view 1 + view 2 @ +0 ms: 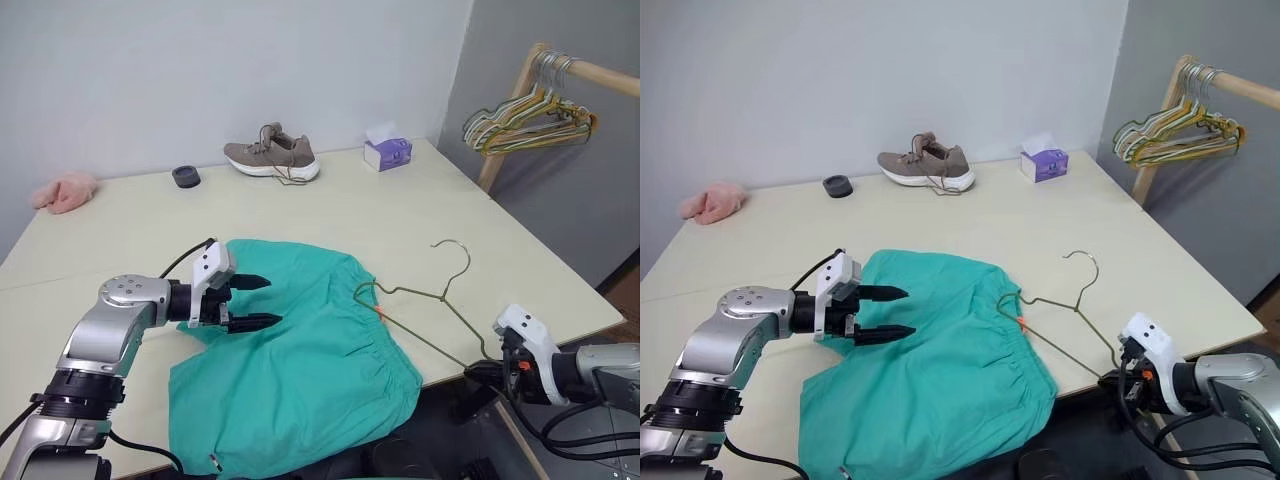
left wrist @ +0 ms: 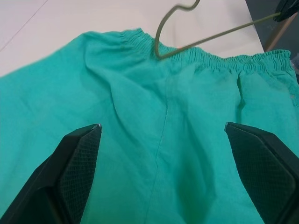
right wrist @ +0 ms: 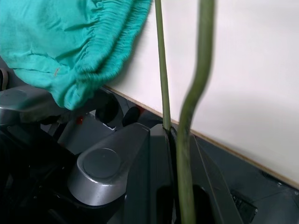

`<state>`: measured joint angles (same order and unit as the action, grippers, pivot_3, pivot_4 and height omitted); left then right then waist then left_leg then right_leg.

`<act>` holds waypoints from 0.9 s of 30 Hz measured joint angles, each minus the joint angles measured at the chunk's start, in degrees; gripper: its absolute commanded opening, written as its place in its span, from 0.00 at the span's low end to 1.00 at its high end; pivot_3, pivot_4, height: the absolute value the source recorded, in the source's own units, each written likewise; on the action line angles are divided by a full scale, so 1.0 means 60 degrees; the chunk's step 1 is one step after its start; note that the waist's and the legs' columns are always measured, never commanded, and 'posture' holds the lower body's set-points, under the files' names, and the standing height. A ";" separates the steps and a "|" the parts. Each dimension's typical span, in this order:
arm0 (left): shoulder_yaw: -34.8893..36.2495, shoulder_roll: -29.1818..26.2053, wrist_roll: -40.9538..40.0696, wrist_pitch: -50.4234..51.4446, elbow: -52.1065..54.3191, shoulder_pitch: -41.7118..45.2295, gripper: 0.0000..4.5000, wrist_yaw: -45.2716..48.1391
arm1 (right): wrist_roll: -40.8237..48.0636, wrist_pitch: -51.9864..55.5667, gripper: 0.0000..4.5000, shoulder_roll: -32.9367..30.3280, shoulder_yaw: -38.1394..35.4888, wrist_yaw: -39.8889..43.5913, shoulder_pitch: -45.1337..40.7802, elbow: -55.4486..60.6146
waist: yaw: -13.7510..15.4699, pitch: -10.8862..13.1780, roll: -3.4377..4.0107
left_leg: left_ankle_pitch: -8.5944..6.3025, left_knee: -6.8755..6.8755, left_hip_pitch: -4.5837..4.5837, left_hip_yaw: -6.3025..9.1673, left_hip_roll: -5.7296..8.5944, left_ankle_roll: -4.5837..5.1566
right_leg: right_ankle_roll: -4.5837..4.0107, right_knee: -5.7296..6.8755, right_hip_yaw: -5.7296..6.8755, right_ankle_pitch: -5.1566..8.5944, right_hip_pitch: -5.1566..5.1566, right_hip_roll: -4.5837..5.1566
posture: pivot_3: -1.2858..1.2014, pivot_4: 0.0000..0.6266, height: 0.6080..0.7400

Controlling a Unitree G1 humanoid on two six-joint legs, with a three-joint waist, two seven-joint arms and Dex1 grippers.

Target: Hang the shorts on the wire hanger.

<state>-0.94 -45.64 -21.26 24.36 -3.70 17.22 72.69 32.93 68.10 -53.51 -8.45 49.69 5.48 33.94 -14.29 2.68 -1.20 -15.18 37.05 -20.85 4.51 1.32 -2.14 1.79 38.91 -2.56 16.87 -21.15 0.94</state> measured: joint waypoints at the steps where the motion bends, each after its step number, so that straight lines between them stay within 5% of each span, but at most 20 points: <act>1: 0.0015 -0.0053 0.0000 -0.0005 0.0047 -0.0083 0.99 -0.0006 | 0.0015 0.0002 0.00 -0.0018 0.0025 -0.0004 -0.0019 -0.0034 | 0.0006 0.0000 0.0000 | 0.0000 0.0000 0.0000 0.0000 0.0000 0.0000 | 0.0000 -0.0001 0.0000 0.0000 0.0000 0.0000 | 0.41 0.00 1.00; 15: 0.0175 -0.0214 -0.0182 0.0081 0.0596 -0.0561 0.99 -0.0188 | 0.0710 0.0386 0.00 0.0310 -0.1217 -0.0408 0.0751 -0.0819 | 0.0151 -0.0001 -0.0005 | 0.0000 -0.0001 0.0000 -0.0002 0.0000 0.0001 | 0.0000 -0.0002 0.0000 0.0000 0.0001 0.0003 | 0.41 0.00 1.00; 27: 0.0213 -0.0178 -0.0214 0.0034 0.0593 -0.0424 0.99 -0.0298 | 0.1101 0.0344 0.00 0.0587 -0.0690 -0.0614 0.0481 -0.0380 | 0.0240 -0.0002 -0.0003 | 0.0000 0.0001 0.0003 -0.0007 0.0000 0.0001 | 0.0000 0.0001 -0.0004 0.0000 0.0001 0.0001 | 0.41 0.00 1.00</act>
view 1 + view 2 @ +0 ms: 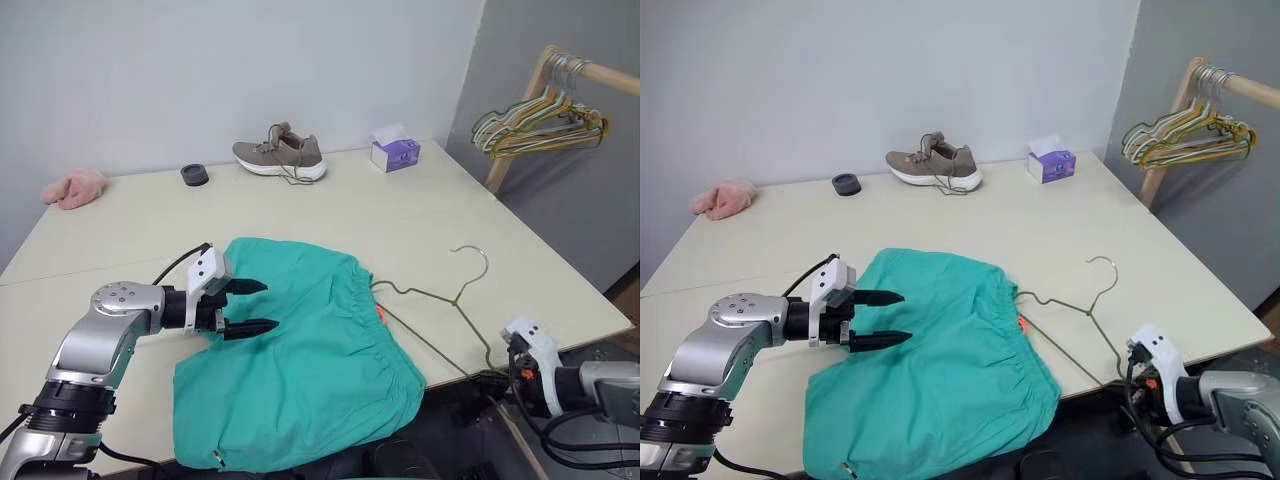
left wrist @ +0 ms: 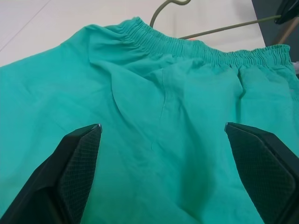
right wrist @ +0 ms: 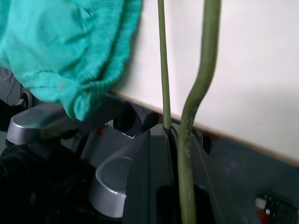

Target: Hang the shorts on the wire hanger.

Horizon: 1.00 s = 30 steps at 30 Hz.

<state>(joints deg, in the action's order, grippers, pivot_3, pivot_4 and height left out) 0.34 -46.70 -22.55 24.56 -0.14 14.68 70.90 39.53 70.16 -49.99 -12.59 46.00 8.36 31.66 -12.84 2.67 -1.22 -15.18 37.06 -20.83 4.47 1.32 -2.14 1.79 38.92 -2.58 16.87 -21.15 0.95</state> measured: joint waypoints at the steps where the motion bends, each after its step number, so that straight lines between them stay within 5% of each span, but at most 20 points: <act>1: 0.0000 0.0000 0.0001 -0.0006 -0.0001 0.0005 0.99 -0.0025 | -0.0001 -0.0052 0.00 -0.0087 0.0045 0.0008 -0.0028 0.0025 | 0.0022 0.0000 0.0000 | 0.0000 -0.0001 0.0000 -0.0001 0.0000 0.0000 | 0.0000 -0.0001 0.0000 0.0000 0.0000 0.0000 | 0.41 0.00 1.00; 18: 0.0013 0.0124 0.0052 -0.0288 -0.0113 -0.0043 0.99 -0.0479 | -0.0922 -0.1226 0.00 -0.1043 0.2252 0.0187 -0.1231 -0.0474 | 0.0061 0.0002 -0.0004 | 0.0000 -0.0001 -0.0002 0.0004 0.0000 0.0000 | 0.0000 -0.0004 0.0001 0.0000 -0.0001 0.0002 | 0.42 0.00 1.00; 30: 0.0098 0.0125 0.0071 -0.0576 -0.0206 -0.0219 0.99 -0.0672 | -0.0251 -0.0933 0.00 -0.1896 0.0580 0.0877 -0.1263 -0.0888 | 0.0247 0.0003 -0.0001 | 0.0000 -0.0006 -0.0003 0.0002 0.0000 0.0000 | -0.0002 -0.0004 0.0004 0.0001 -0.0005 0.0003 | 0.41 0.00 1.00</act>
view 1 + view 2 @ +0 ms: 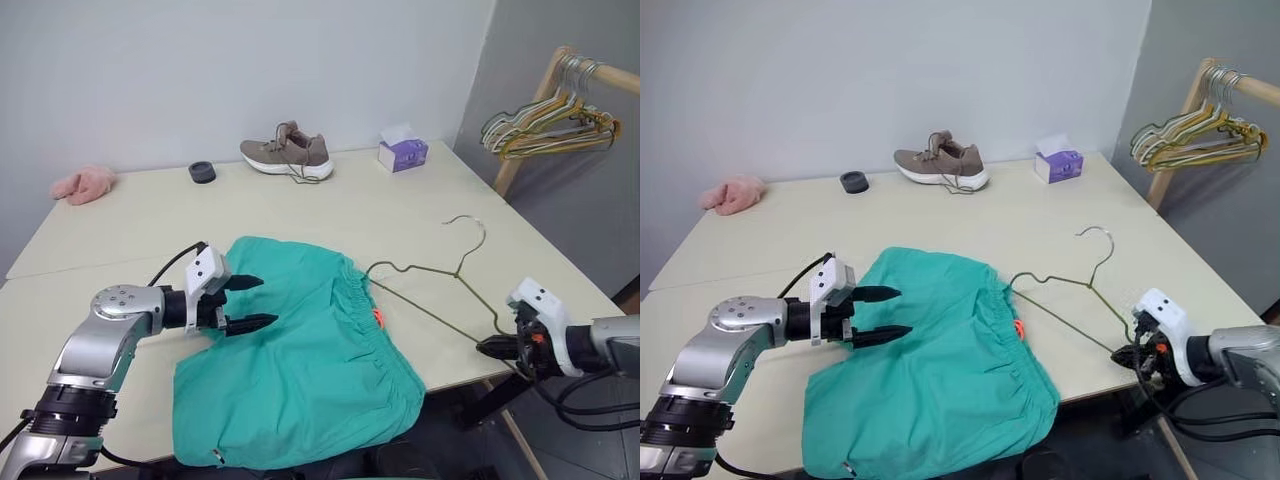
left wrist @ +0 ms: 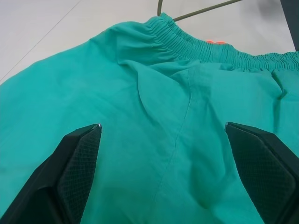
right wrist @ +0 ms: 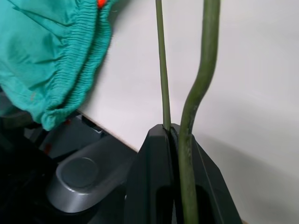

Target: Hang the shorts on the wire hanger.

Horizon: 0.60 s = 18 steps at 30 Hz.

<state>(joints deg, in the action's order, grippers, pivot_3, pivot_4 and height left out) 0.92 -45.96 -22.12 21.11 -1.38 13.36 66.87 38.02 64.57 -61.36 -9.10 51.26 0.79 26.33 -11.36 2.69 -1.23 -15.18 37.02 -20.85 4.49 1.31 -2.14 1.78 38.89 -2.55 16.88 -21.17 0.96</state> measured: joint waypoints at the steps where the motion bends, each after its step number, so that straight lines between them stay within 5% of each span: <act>1: 0.0005 -0.0001 0.0002 -0.0022 -0.0048 0.0001 0.99 0.0002 | 0.0062 0.0020 0.00 -0.0011 -0.0048 0.0016 0.0113 0.0047 | 0.0011 0.0000 0.0000 | 0.0000 0.0002 0.0000 0.0000 0.0000 0.0000 | 0.0000 0.0000 0.0000 0.0000 0.0002 0.0000 | 0.41 0.00 1.00; 18: 0.0003 0.0003 0.0096 -0.0059 -0.0237 0.0054 0.99 0.0018 | 0.0256 0.0116 0.00 -0.0029 -0.0641 0.0026 0.1313 0.0633 | 0.0016 -0.0001 -0.0002 | 0.0000 0.0005 0.0002 -0.0005 0.0000 0.0000 | 0.0000 0.0001 -0.0004 -0.0001 0.0003 0.0000 | 0.41 0.00 1.00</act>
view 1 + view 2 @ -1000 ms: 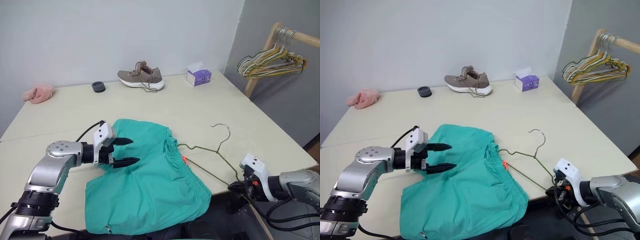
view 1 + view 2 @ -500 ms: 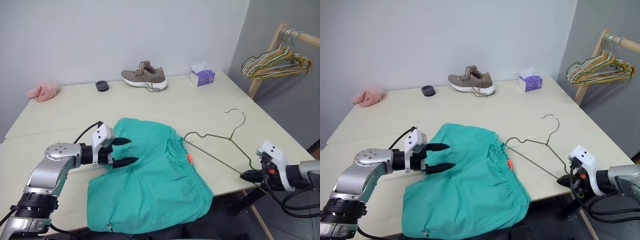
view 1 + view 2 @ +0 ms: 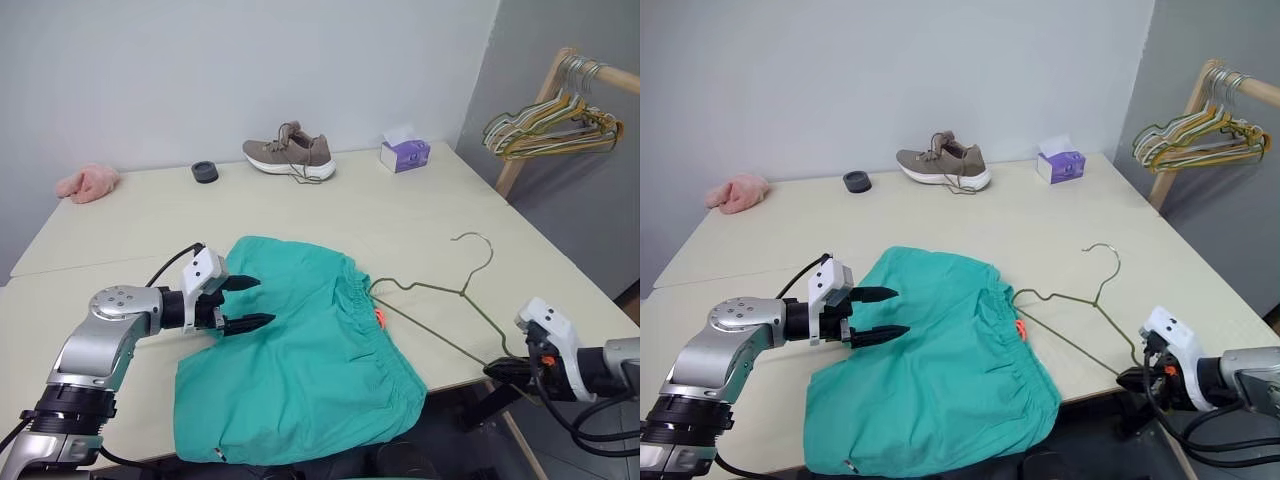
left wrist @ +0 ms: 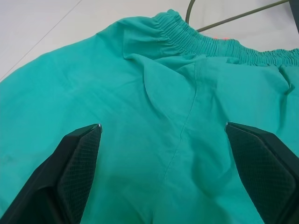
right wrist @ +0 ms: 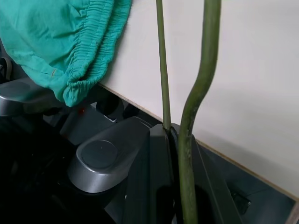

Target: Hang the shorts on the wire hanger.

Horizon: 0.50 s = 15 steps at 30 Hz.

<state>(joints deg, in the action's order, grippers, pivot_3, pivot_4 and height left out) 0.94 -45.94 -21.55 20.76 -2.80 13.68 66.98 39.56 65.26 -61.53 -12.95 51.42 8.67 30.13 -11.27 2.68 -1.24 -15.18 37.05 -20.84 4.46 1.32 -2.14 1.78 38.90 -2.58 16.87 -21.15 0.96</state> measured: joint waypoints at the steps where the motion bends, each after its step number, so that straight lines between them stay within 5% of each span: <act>1: 0.0000 0.0000 0.0000 0.0000 0.0000 0.0000 0.99 0.0002 | 0.0000 0.0000 0.00 0.0000 -0.0042 -0.0002 0.0020 -0.0002 | -0.0003 0.0000 0.0000 | 0.0000 0.0000 0.0001 -0.0002 0.0000 0.0000 | 0.0000 0.0001 -0.0001 0.0000 0.0000 0.0000 | 0.41 0.00 1.00; 15: 0.0000 0.0001 0.0027 -0.0005 -0.0001 0.0000 0.99 0.0000 | -0.0014 -0.0156 0.00 0.0037 -0.0219 -0.0050 0.0017 -0.0222 | 0.0002 0.0000 -0.0001 | 0.0000 0.0000 0.0000 -0.0002 0.0000 0.0000 | 0.0000 0.0000 0.0000 0.0000 0.0000 0.0000 | 0.42 0.00 1.00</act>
<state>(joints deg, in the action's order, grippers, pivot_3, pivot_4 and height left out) 0.94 -45.93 -21.39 20.72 -2.80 13.69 66.98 39.47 64.32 -61.31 -14.26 51.11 8.77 28.80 -11.26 2.67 -1.24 -15.18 37.05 -20.84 4.45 1.32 -2.14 1.78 38.90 -2.58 16.87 -21.16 0.96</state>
